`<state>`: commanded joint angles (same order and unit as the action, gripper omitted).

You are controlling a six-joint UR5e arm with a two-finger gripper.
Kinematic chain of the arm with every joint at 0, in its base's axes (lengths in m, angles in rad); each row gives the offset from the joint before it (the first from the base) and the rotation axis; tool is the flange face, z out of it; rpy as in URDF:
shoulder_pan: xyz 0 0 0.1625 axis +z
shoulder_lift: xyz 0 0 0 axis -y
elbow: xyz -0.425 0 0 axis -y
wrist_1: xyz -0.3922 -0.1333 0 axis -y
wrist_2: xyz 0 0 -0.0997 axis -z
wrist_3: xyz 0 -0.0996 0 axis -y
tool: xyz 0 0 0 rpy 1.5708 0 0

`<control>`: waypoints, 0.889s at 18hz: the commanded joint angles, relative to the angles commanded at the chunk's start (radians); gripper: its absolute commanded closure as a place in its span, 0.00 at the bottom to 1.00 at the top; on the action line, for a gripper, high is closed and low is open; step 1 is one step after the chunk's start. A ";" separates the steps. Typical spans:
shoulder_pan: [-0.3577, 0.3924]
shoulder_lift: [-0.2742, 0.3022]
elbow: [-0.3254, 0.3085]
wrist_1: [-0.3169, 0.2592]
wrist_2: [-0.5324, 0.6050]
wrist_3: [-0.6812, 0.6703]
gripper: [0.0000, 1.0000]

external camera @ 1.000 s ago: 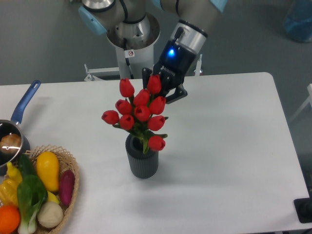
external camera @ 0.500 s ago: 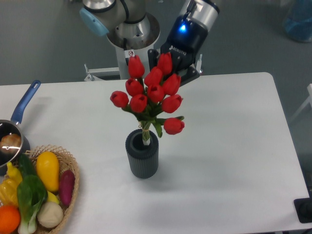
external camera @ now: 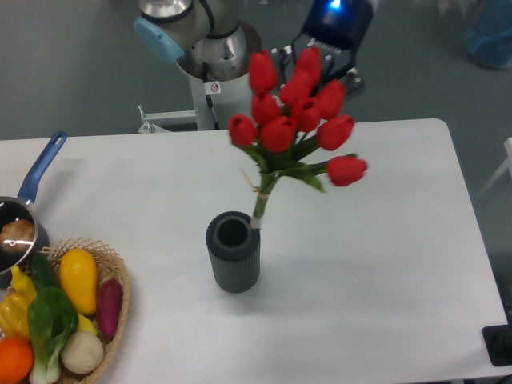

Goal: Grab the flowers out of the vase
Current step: 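Carry the tulip bunch up and away from the grey vase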

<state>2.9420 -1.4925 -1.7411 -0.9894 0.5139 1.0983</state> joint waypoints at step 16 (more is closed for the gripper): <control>-0.059 -0.210 0.046 0.005 0.680 0.445 1.00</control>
<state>2.8827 -1.7025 -1.6951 -0.9848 1.1941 1.5430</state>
